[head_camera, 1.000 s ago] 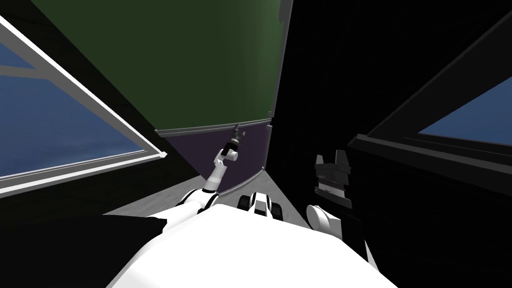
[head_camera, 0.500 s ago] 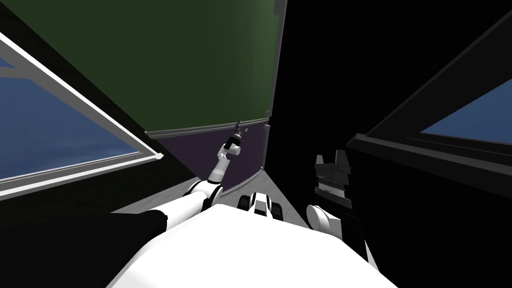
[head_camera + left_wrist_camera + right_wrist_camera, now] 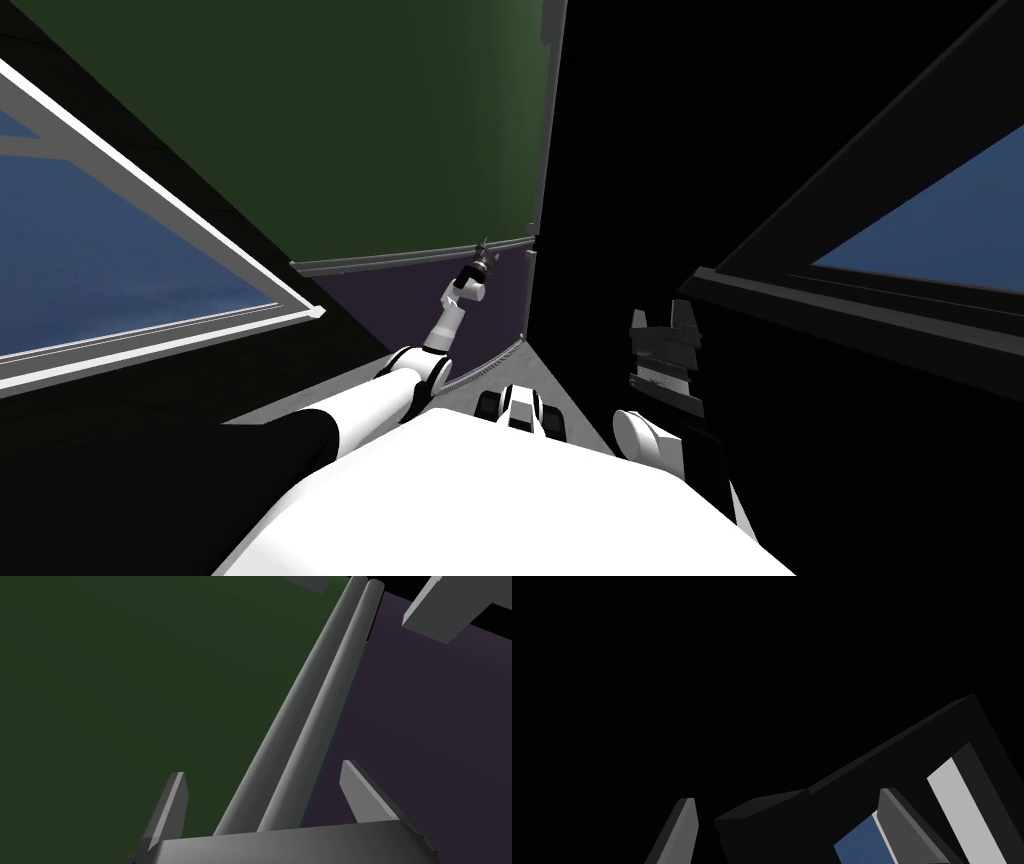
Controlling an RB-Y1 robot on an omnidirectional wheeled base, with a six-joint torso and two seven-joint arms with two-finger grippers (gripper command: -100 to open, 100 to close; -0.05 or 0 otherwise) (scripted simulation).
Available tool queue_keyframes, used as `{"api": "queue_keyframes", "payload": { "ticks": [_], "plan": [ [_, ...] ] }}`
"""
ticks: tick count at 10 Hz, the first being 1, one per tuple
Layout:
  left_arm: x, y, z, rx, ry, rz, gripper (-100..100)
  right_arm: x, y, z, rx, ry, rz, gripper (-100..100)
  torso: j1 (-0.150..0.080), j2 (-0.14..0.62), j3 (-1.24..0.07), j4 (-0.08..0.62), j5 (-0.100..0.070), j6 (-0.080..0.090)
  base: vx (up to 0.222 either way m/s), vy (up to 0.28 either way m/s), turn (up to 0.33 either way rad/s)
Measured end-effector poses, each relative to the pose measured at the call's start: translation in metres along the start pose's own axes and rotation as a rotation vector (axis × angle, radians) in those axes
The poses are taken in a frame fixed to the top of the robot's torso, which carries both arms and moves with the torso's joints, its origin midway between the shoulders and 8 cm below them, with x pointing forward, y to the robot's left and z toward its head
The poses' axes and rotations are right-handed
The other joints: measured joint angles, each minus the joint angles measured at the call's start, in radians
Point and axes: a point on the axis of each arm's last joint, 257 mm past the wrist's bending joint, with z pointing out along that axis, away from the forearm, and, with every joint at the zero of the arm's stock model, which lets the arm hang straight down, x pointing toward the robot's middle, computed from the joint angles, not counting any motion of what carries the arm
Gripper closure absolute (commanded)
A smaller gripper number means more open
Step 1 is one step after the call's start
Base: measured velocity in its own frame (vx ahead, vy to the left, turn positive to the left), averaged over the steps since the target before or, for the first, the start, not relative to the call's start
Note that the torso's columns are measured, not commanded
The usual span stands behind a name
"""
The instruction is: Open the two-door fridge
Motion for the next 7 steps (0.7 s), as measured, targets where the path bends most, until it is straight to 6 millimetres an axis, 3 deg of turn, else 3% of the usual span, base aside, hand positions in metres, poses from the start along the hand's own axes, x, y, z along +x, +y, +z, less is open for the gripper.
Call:
{"api": "queue_keyframes", "payload": {
  "ticks": [3,7],
  "plan": [
    [0.0,0.007,0.02,-0.045,-0.017,-0.036,-100,0.0,0.0,0.0,0.0,0.0,0.0,0,-0.002,-0.009,-0.007,-0.001,-0.002,0.004,0.008,-0.041,-0.013],
    [0.012,0.0,0.041,-0.072,-0.02,-0.066,-100,0.0,0.0,0.0,0.0,0.0,0.0,0,0.002,0.0,-0.001,0.0,0.001,0.0,0.011,-0.04,0.005]
  ]
}}
